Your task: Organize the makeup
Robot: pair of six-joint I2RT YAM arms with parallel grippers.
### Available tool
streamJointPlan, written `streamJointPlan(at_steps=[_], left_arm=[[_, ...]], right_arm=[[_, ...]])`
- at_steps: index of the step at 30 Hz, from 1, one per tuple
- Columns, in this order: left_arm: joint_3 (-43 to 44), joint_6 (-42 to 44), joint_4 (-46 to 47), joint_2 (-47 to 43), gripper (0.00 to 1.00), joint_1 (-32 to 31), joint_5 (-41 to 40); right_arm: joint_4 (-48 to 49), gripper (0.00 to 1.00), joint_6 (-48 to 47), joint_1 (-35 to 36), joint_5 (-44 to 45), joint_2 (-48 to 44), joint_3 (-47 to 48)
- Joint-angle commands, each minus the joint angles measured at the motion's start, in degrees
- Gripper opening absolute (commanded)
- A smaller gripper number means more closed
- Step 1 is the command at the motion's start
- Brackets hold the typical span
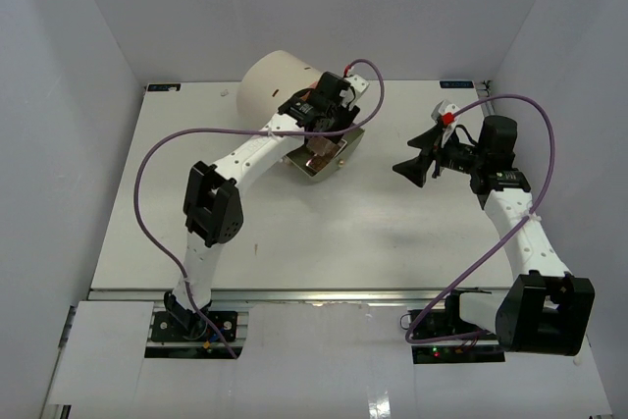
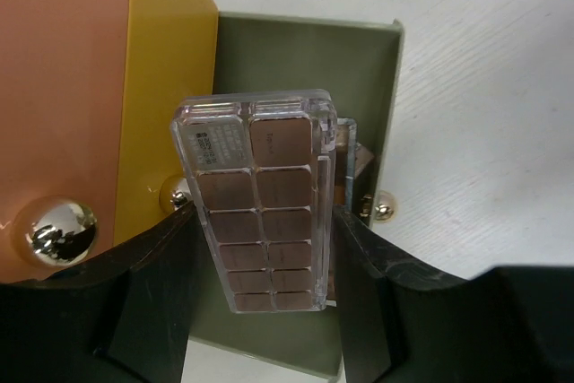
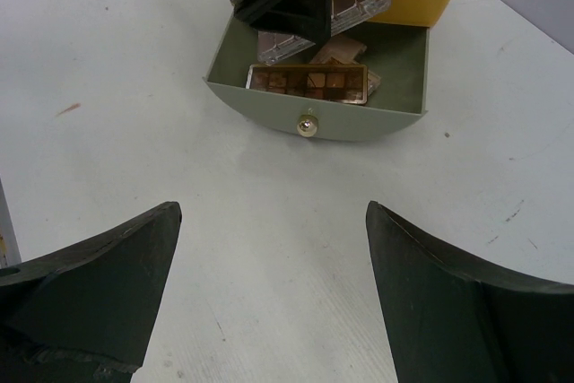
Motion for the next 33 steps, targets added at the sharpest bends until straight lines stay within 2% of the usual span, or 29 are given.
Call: streamJointPlan(at_steps=[1, 8, 12, 18, 25, 33], left_arm=[[2.6, 4.8, -2.6, 0.4, 0.13, -1.6, -9.4], [1.4, 5.9, -1.6, 1.6, 0.18, -2.5, -12.0], [-0.3, 6.8, 0.7, 2.0, 0.18, -3.7, -17.6], [-3.9, 9.0, 5.0, 2.4, 0.14, -6.3, -24.5], [-5.1, 9.9, 7.8, 4.8, 0.18, -7.7, -31.8], [-6.3, 12.6, 11.9, 5.6, 0.23, -8.0, -36.5]], right_arm=[[0.4, 0.90, -1.3, -0.2, -1.0, 0.3, 0.2], [0.2, 0.90, -1.5, -0.2, -1.2, 0.8, 0.2], [0.2, 0.90, -1.5, -0.2, -1.1, 0.8, 0.2], [0.2, 0.90, -1.5, -0.2, -1.3, 0.8, 0.3], [0.1, 0.90, -1.6, -0.2, -1.4, 0.5, 0.3], [0.0, 0.90, -1.7, -0.2, -1.5, 0.5, 0.3]])
